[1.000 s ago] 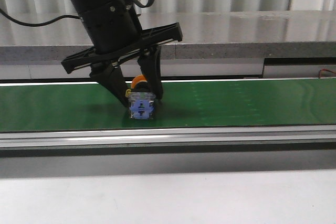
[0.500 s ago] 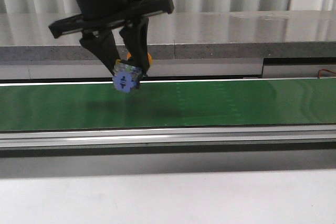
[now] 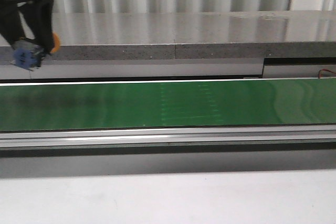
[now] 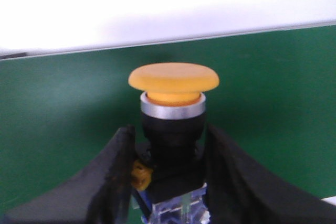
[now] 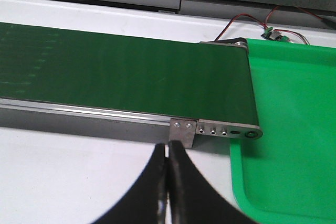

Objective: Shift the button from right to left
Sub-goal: 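Lift the button with the left gripper and carry it toward the blue tray, then lower the button into the blue tray and open the left gripper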

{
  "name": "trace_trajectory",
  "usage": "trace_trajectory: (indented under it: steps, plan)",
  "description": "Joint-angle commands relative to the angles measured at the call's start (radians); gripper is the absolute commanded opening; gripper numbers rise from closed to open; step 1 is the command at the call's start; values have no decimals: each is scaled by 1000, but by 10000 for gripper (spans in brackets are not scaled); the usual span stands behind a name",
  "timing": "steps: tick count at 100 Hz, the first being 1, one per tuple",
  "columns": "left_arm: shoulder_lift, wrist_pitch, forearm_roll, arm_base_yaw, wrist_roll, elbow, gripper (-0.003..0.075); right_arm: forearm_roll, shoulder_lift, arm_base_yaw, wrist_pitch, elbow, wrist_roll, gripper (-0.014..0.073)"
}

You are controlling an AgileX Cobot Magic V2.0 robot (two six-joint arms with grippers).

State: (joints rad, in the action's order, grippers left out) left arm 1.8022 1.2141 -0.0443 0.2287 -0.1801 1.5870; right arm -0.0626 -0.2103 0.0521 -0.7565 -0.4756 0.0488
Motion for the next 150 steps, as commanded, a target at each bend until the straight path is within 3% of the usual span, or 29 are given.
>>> trace_trajectory:
  steps: [1, 51, 73, 100, 150]
  plan:
    - [-58, 14, 4, -65, 43, 29, -20, 3, -11, 4, 73, -26, 5, -67]
    - [-32, 52, 73, -428, 318, 29, -20, 3, -11, 4, 73, -26, 5, -67]
    - [40, 52, 85, -551, 345, 26, -20, 3, -11, 4, 73, -26, 5, -67]
    - [145, 44, 90, -587, 437, 26, -20, 3, -11, 4, 73, -26, 5, -67]
    - [250, 3, 103, -587, 437, 26, -19, 3, -11, 4, 73, -26, 5, -67]
